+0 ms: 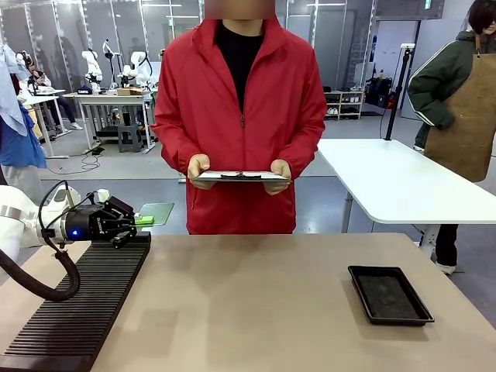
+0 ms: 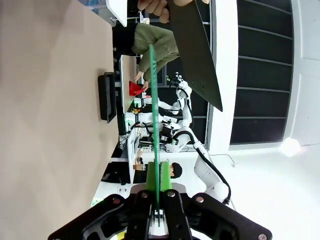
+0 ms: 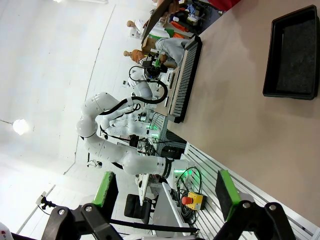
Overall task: Inspect the PCB.
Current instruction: Release the Blank PCB you were holding.
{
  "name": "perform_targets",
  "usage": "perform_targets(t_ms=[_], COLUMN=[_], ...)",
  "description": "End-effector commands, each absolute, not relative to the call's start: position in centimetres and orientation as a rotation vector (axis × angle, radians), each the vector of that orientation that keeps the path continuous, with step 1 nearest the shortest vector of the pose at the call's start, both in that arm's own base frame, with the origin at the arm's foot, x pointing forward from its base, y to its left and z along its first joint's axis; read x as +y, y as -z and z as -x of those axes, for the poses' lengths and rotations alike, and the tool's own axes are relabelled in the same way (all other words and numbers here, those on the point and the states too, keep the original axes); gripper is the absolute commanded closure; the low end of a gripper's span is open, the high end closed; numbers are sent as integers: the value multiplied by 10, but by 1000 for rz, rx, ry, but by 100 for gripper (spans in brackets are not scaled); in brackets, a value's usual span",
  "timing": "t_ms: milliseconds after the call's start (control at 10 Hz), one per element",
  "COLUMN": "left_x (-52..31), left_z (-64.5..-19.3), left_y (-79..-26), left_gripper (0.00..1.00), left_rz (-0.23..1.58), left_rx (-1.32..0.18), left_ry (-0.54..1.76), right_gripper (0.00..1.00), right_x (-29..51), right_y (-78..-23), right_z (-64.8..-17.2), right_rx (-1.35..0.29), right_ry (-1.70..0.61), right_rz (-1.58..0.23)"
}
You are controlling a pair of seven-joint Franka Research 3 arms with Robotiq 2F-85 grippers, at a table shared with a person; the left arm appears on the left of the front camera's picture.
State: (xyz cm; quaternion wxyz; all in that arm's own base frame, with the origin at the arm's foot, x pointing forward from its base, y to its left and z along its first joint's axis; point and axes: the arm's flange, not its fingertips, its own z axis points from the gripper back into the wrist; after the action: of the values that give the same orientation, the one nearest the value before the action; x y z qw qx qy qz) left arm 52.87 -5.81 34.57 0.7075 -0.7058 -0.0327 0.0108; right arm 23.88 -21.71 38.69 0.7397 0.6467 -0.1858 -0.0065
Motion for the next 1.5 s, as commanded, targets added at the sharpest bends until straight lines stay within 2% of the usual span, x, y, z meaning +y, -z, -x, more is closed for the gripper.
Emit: perform_targets(t_ms=[0,1400], left_x=[-58,-58], left_z=[-529,-529], left_y=[-346,-346], left_gripper=[97,97], left_rz=[1565,1565], left_rx=[-79,-79], left_ry=[-19,-19], right_gripper=[0,0], right_x=[-218,-218], right_y=[-388,-388], right_z=[-238,-238], right_rx=[-415,-415], right_ry=[10,10], right_rz=[-1428,-1428])
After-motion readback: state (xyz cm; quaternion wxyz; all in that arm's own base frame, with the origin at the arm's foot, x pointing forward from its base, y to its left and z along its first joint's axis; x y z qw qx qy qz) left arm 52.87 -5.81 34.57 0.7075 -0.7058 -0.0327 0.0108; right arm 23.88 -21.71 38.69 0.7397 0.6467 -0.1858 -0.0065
